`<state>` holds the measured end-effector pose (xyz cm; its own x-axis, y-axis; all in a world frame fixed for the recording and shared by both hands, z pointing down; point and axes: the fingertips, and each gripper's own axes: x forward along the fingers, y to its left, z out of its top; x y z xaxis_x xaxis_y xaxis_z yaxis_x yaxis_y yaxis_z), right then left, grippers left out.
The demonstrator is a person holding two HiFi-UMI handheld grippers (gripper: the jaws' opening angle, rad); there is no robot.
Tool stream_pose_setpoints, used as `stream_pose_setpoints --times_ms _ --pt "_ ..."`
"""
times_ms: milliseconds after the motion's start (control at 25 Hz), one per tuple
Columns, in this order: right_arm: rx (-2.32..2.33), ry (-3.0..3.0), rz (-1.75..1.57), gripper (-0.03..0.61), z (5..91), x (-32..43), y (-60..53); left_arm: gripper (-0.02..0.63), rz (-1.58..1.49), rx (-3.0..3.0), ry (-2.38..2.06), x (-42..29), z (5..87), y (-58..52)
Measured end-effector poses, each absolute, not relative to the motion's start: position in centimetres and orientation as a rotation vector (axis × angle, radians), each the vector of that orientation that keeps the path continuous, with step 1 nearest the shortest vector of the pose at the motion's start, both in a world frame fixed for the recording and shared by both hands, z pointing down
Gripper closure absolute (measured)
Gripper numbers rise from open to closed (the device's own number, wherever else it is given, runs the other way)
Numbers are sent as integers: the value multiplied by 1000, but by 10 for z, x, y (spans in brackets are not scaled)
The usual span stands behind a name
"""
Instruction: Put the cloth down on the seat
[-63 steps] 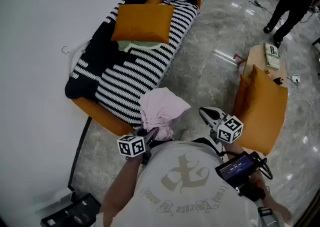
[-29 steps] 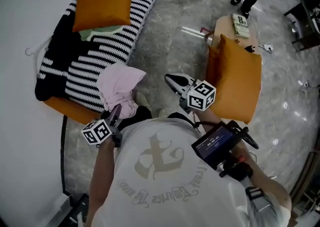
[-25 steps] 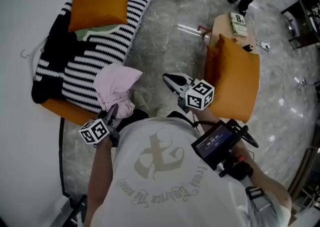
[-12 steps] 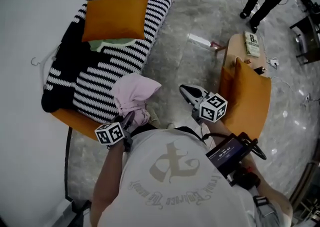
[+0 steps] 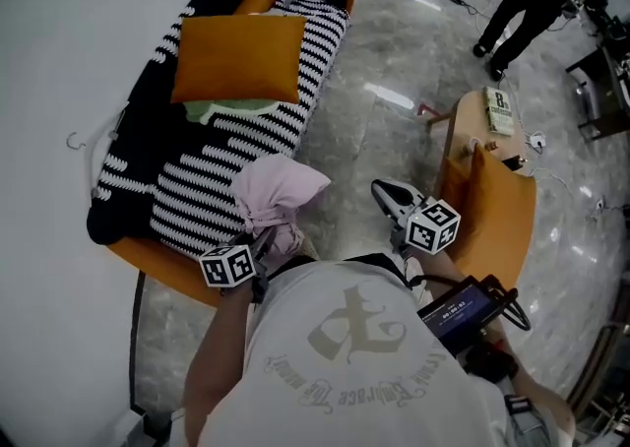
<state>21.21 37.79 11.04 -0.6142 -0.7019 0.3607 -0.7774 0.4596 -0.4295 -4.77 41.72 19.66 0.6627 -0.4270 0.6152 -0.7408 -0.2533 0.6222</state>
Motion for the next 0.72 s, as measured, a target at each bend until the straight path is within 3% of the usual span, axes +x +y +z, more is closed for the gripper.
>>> stream_pose_setpoints --times_ms 720 --pt "1267 -2566 803 563 115 165 313 449 345 1842 -1028 -112 213 384"
